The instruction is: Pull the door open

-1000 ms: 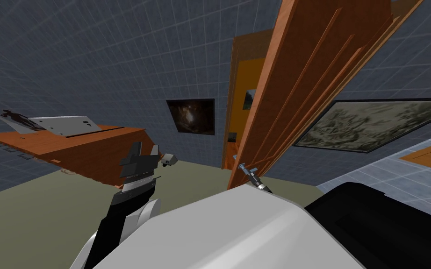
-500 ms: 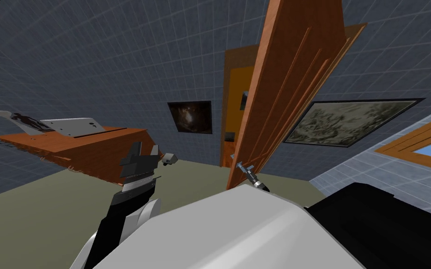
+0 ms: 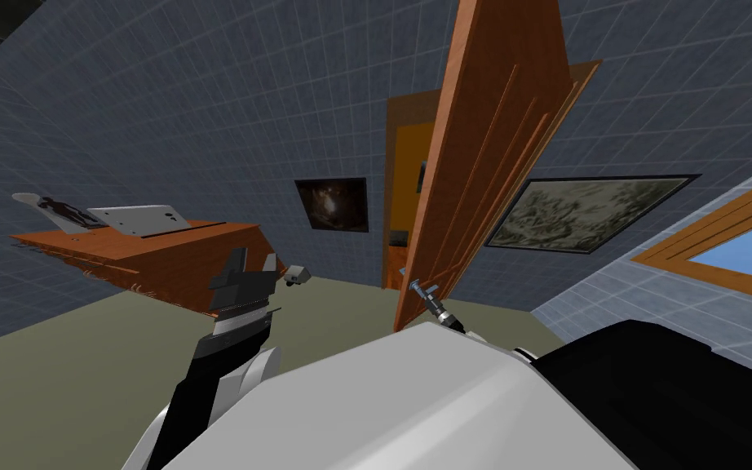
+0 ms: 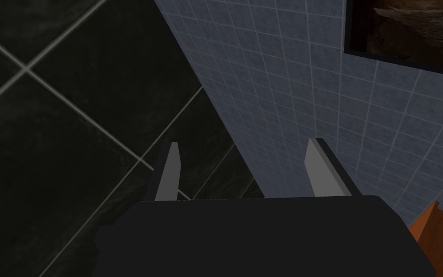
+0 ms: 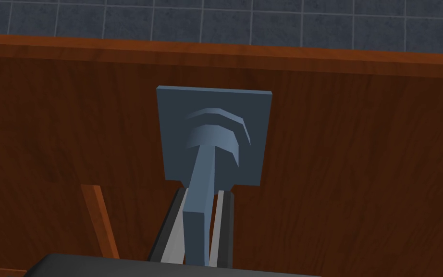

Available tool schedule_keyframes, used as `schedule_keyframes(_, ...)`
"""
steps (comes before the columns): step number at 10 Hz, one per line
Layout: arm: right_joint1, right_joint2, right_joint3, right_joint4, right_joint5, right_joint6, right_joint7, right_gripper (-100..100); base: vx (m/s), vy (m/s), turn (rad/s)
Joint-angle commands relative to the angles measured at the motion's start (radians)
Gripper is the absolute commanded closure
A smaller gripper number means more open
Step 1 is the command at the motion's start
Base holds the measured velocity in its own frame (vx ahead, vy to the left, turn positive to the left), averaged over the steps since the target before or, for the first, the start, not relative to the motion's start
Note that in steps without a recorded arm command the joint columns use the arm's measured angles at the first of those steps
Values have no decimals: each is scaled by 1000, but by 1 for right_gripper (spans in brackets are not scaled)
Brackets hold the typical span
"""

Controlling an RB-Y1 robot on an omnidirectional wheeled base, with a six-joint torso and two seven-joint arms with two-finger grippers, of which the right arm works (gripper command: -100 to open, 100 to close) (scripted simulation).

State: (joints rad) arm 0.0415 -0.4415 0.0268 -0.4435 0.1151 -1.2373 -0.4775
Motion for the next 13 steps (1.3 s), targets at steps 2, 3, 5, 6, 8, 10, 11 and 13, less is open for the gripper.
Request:
schedule_keyframes(2, 27, 9, 7, -53, 6, 23, -2, 100, 7, 3, -4)
schedule_keyframes(3, -3, 18, -2, -40, 39, 30, -9, 100, -91, -44, -16)
schedule_keyframes(5, -31, 26, -10, -27, 70, 36, -15, 100, -157, -92, 23)
schedule_keyframes(6, -31, 26, -10, -27, 70, 36, -15, 100, -108, -46, -1)
schedule_keyframes(8, -31, 26, -10, -27, 70, 36, -15, 100, -23, 0, -15)
schedule_keyframes(10, -73, 38, -22, -9, 116, 46, -25, 100, -111, -78, -4)
schedule_keyframes(11, -87, 43, -26, -2, 132, 49, -28, 100, -133, -139, 36)
schedule_keyframes(13, -104, 48, -31, 9, 151, 53, -32, 100, -98, -110, 9)
